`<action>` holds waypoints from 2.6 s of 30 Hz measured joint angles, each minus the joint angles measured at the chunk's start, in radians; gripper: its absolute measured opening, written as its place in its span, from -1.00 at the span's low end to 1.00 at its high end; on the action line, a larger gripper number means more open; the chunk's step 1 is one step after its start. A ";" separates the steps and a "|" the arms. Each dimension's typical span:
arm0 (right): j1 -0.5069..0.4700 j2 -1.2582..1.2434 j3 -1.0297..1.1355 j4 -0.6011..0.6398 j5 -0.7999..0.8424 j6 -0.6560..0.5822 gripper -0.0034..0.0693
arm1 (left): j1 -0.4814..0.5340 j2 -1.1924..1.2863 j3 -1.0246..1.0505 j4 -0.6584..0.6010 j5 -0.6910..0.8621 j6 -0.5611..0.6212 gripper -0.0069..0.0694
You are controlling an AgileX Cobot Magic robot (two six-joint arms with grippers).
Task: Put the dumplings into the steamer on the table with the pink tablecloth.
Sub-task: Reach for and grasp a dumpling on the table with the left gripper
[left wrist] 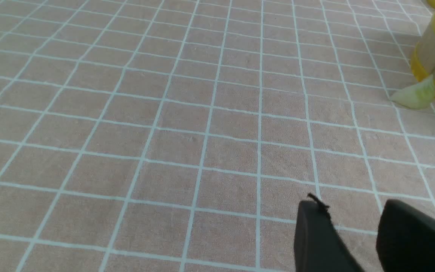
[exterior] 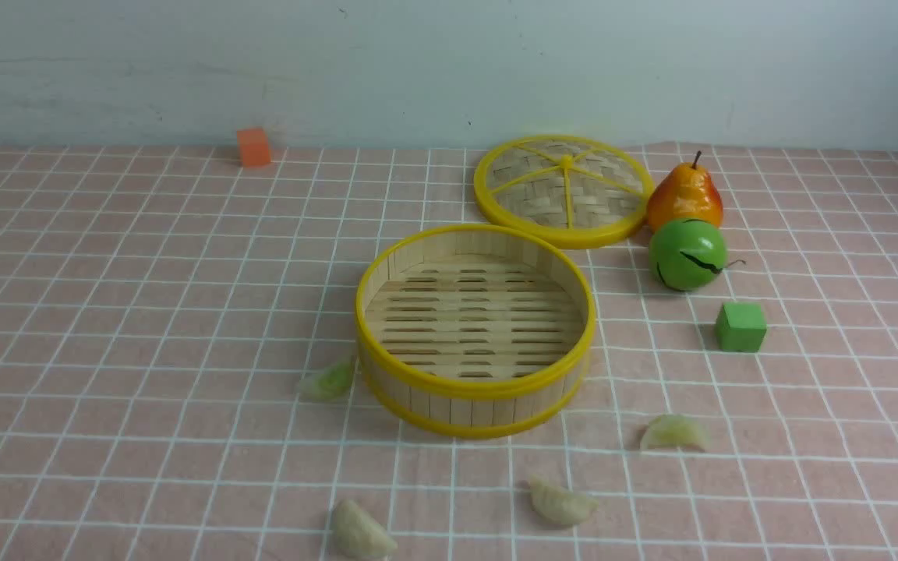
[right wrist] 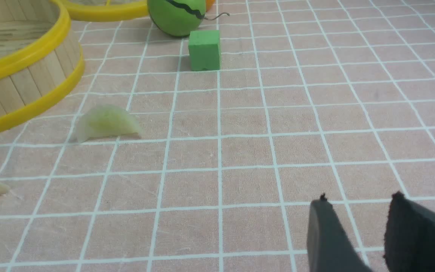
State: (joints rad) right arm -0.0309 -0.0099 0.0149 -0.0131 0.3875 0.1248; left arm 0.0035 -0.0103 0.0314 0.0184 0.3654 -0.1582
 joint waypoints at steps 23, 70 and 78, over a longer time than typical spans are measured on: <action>0.000 0.000 0.000 0.000 0.000 0.000 -0.25 | -0.031 0.000 0.000 0.000 0.000 0.000 -0.19; 0.000 0.000 0.009 0.651 -0.070 0.333 -0.25 | -0.034 0.000 0.000 -0.768 -0.174 -0.464 -0.19; 0.000 0.000 0.009 0.653 -0.097 0.329 -0.25 | -0.034 0.000 -0.076 -0.815 -0.115 -0.317 -0.20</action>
State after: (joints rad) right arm -0.0309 -0.0099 0.0243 0.6403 0.2906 0.4534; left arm -0.0309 -0.0103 -0.0448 -0.7963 0.2503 -0.4756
